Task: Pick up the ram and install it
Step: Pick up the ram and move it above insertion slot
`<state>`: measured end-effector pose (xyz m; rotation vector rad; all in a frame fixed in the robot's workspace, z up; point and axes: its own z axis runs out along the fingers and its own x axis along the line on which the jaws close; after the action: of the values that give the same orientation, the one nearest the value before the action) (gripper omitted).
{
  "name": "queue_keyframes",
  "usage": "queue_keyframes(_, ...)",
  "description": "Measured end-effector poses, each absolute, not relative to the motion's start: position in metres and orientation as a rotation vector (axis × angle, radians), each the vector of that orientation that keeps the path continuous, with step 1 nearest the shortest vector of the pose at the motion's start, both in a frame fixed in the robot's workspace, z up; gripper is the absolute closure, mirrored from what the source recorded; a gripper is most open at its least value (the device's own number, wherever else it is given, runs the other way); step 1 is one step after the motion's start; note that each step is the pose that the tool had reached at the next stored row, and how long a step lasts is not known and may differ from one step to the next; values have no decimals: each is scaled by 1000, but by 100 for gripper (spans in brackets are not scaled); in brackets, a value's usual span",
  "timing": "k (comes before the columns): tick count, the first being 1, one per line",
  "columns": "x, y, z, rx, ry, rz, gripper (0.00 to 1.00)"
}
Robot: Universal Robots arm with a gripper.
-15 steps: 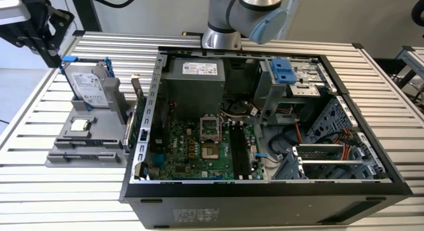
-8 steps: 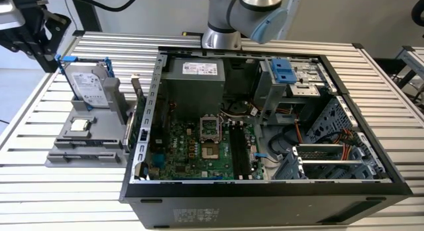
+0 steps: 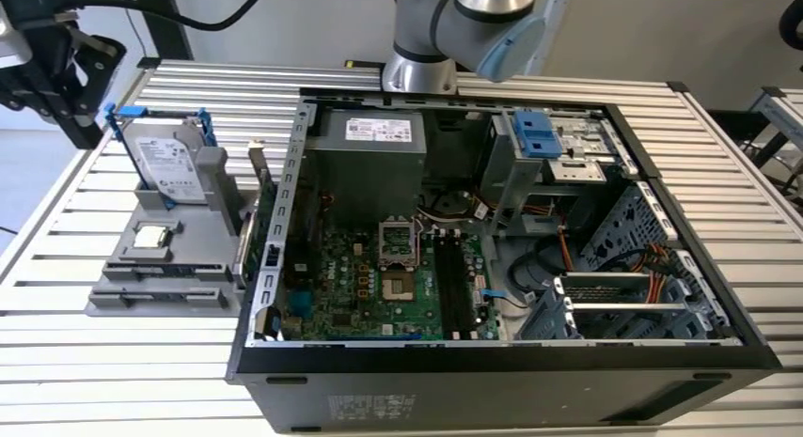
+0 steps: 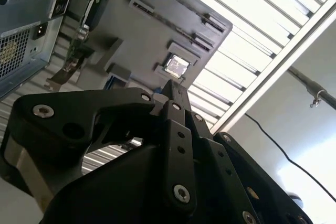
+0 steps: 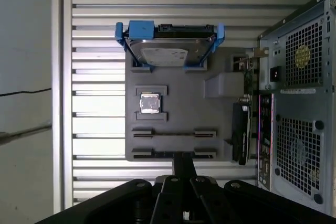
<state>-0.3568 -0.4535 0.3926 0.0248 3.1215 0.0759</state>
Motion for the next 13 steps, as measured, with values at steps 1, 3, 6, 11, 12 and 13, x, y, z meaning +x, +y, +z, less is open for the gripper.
queue_keyframes(1, -357, -455, 393, 24, 3122, 76, 100)
queue_keyframes(3, -357, -459, 393, 24, 3122, 76, 100)
queue_keyframes(6, -358, -463, 393, 23, 3122, 76, 100)
queue_keyframes(11, -358, -471, 393, 21, 3122, 76, 100)
queue_keyframes(12, -359, -472, 393, 21, 3122, 76, 100)
queue_keyframes(13, -359, -473, 393, 21, 3122, 76, 100)
